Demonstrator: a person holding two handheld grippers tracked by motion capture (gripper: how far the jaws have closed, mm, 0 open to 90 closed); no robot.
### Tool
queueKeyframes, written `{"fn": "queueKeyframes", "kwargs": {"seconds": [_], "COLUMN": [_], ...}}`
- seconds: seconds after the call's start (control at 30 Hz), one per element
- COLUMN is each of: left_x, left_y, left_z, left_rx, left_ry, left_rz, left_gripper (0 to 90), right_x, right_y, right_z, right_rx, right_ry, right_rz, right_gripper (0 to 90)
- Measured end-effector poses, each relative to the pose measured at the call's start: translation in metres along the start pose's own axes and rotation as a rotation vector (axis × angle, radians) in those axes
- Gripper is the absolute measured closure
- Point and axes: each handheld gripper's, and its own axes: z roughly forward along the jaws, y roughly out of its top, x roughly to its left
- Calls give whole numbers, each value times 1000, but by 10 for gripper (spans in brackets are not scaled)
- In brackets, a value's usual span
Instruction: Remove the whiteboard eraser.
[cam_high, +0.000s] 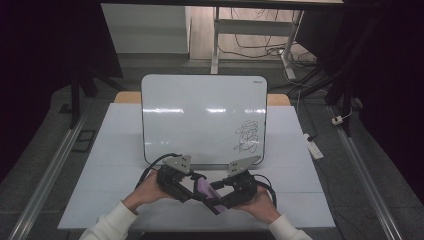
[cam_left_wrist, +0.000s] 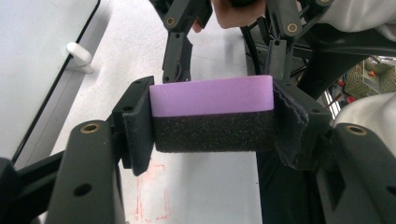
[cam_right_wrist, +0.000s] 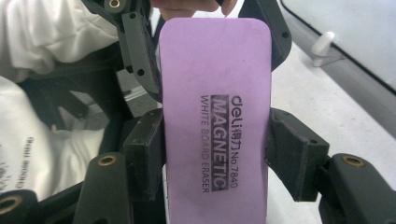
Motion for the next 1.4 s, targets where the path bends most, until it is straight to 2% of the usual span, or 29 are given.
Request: {"fn": "queueKeyframes", "kwargs": {"seconds": [0.1, 0.23, 0.4, 0.5, 0.6, 0.73, 0.87, 1.03, 1.27, 1.4], "left_x": [0, -2, -3, -3, -3, -7, -12, -21, -29, -30], "left_y": [0, -1, -4, -8, -12, -21, -34, -59, -92, -109], "left_z": [-1, -6, -15, -22, -30, -40, -50, -66, -84, -91], "left_rx": [-24, -72, -116, -146, -163, -150, -142, -132, -163, -169], "left_ry": [12, 37, 90, 112, 133, 182, 239, 313, 438, 486], "left_rz": [-10, -43, -79, -109, -133, -159, -196, -247, -359, -419], "left_gripper": [369, 319, 282, 274, 273, 273, 272, 273, 272, 254], "right_x": [4, 6, 5, 4, 4, 5, 5, 5, 6, 6], "right_y": [1, 1, 1, 0, 0, 0, -1, -2, -3, -4], "right_z": [0, -3, -7, -9, -11, -12, -15, -18, -22, -26], "right_rx": [4, -17, -44, -50, -61, -66, -77, -88, -98, -110], "right_ry": [-40, -93, -113, -144, -167, -202, -227, -264, -317, -364], "right_rz": [-22, -47, -41, -41, -44, -58, -55, -61, -64, -62], "right_gripper": [402, 402, 402, 403, 403, 403, 403, 404, 404, 404]}}
